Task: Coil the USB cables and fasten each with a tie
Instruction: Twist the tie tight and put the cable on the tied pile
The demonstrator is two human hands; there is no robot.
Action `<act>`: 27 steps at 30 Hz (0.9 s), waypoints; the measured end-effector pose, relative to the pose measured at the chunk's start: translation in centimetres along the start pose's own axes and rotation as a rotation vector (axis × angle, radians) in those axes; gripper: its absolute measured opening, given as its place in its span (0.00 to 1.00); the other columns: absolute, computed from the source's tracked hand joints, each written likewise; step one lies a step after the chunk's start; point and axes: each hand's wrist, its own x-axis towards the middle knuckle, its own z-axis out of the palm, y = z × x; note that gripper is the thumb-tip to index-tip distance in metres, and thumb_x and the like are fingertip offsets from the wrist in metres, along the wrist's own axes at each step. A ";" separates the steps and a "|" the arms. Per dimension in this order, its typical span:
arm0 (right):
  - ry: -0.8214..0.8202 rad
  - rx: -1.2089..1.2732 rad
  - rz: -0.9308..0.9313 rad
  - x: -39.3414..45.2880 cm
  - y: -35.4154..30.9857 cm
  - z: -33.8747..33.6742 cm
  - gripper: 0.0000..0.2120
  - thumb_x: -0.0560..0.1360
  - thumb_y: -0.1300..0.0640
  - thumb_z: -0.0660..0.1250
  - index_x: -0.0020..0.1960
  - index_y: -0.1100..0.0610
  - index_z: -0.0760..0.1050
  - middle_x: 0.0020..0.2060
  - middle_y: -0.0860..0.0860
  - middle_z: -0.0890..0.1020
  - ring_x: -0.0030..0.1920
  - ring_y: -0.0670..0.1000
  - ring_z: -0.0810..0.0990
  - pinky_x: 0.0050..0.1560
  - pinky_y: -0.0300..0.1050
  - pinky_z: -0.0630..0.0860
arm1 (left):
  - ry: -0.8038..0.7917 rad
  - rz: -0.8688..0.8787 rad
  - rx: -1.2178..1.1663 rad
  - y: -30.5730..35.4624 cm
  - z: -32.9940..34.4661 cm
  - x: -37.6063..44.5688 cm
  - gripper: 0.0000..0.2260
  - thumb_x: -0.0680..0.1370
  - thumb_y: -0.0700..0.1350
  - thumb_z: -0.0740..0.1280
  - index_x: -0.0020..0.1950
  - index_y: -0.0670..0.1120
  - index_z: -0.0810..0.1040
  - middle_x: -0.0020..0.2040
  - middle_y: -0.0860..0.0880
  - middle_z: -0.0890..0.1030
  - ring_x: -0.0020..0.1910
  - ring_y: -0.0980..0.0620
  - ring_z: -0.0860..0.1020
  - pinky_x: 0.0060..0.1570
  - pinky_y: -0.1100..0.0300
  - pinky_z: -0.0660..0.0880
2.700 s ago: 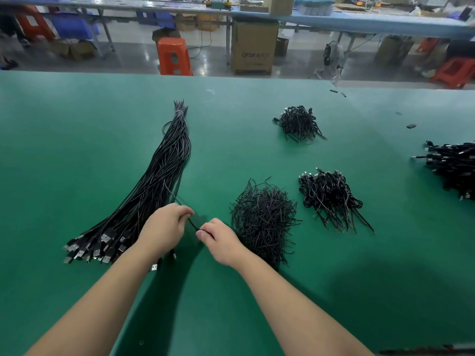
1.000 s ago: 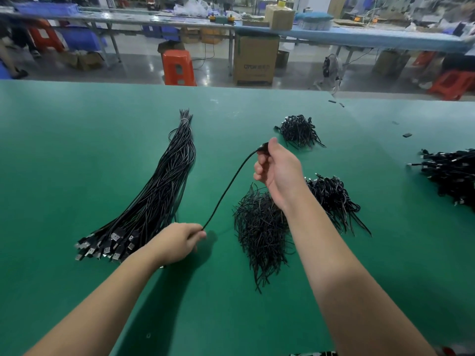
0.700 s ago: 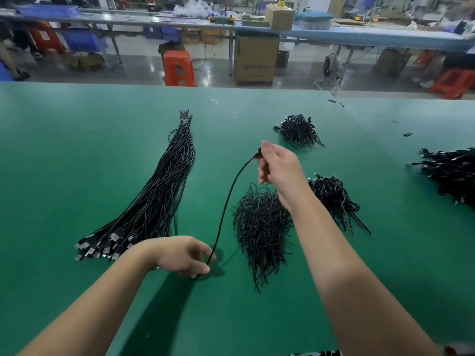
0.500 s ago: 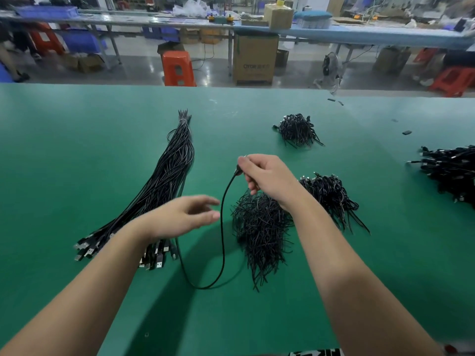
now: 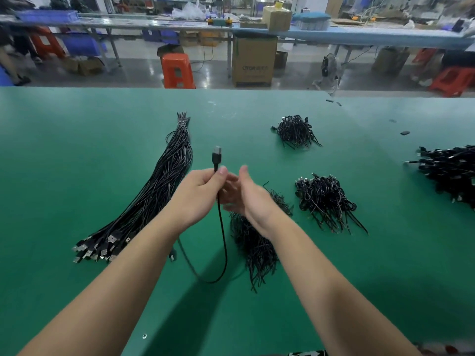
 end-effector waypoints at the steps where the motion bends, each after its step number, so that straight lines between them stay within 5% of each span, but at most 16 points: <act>1: -0.066 0.061 0.060 -0.1 1.0 0.4 0.34 0.80 0.30 0.43 0.50 0.46 0.83 0.51 0.53 0.86 0.51 0.51 0.83 0.61 0.53 0.71 | 0.045 -0.002 -0.046 0.2 0.0 -0.1 0.16 0.85 0.49 0.58 0.53 0.45 0.85 0.42 0.48 0.86 0.39 0.57 0.83 0.40 0.69 0.76; 4: -0.253 0.267 0.185 -0.7 3.0 1.1 0.43 0.75 0.24 0.41 0.49 0.53 0.85 0.52 0.60 0.85 0.55 0.57 0.83 0.58 0.50 0.74 | 0.087 0.029 -0.013 0.3 0.3 -0.2 0.15 0.85 0.50 0.58 0.55 0.47 0.84 0.43 0.50 0.86 0.43 0.57 0.83 0.46 0.69 0.76; 7: -0.323 0.294 0.233 -1.2 3.7 0.9 0.46 0.76 0.25 0.41 0.50 0.59 0.84 0.45 0.64 0.85 0.52 0.61 0.84 0.57 0.49 0.77 | 0.102 -0.016 -0.300 0.2 0.4 -0.1 0.17 0.85 0.49 0.57 0.57 0.43 0.82 0.48 0.45 0.86 0.46 0.47 0.84 0.49 0.55 0.80; 10: -0.323 0.159 0.302 -1.8 4.6 0.9 0.45 0.79 0.28 0.39 0.44 0.61 0.82 0.30 0.58 0.79 0.40 0.58 0.82 0.58 0.54 0.74 | 0.083 -0.109 -0.640 0.5 -0.1 0.6 0.19 0.85 0.51 0.55 0.59 0.40 0.79 0.46 0.41 0.85 0.40 0.47 0.83 0.42 0.55 0.81; 12: -0.297 0.065 0.369 -2.5 5.3 1.2 0.43 0.79 0.29 0.41 0.42 0.61 0.80 0.22 0.52 0.70 0.30 0.55 0.74 0.49 0.50 0.73 | 0.048 -0.167 -0.745 0.8 -0.5 1.1 0.19 0.85 0.52 0.55 0.58 0.40 0.80 0.44 0.44 0.85 0.35 0.52 0.80 0.37 0.58 0.79; 14: -0.272 0.037 0.429 -3.1 5.9 1.7 0.39 0.80 0.30 0.45 0.41 0.62 0.78 0.20 0.48 0.62 0.27 0.53 0.62 0.46 0.49 0.71 | -0.005 -0.203 -0.797 1.3 -0.9 1.5 0.20 0.85 0.52 0.56 0.56 0.40 0.82 0.42 0.45 0.84 0.32 0.54 0.77 0.35 0.60 0.78; 17: -0.283 0.071 0.499 -3.7 6.2 2.4 0.36 0.81 0.32 0.48 0.42 0.61 0.77 0.21 0.48 0.58 0.26 0.52 0.60 0.53 0.52 0.72 | -0.045 -0.221 -0.808 1.9 -1.2 1.6 0.21 0.85 0.52 0.55 0.55 0.40 0.83 0.43 0.44 0.85 0.33 0.53 0.78 0.34 0.61 0.78; 22: -0.394 -0.049 0.574 -4.4 5.7 1.6 0.32 0.80 0.32 0.52 0.50 0.60 0.77 0.25 0.50 0.65 0.28 0.51 0.71 0.50 0.59 0.82 | -0.090 -0.218 -0.765 1.8 -1.0 1.3 0.21 0.85 0.51 0.54 0.56 0.38 0.81 0.47 0.41 0.85 0.38 0.50 0.83 0.39 0.58 0.81; 27: -0.237 -0.160 0.285 -3.9 3.5 0.5 0.29 0.83 0.38 0.52 0.56 0.62 0.78 0.37 0.56 0.84 0.42 0.55 0.84 0.57 0.56 0.81 | -0.081 -0.162 -0.505 0.1 -1.2 1.2 0.19 0.85 0.51 0.55 0.58 0.41 0.82 0.56 0.43 0.85 0.56 0.46 0.83 0.58 0.49 0.78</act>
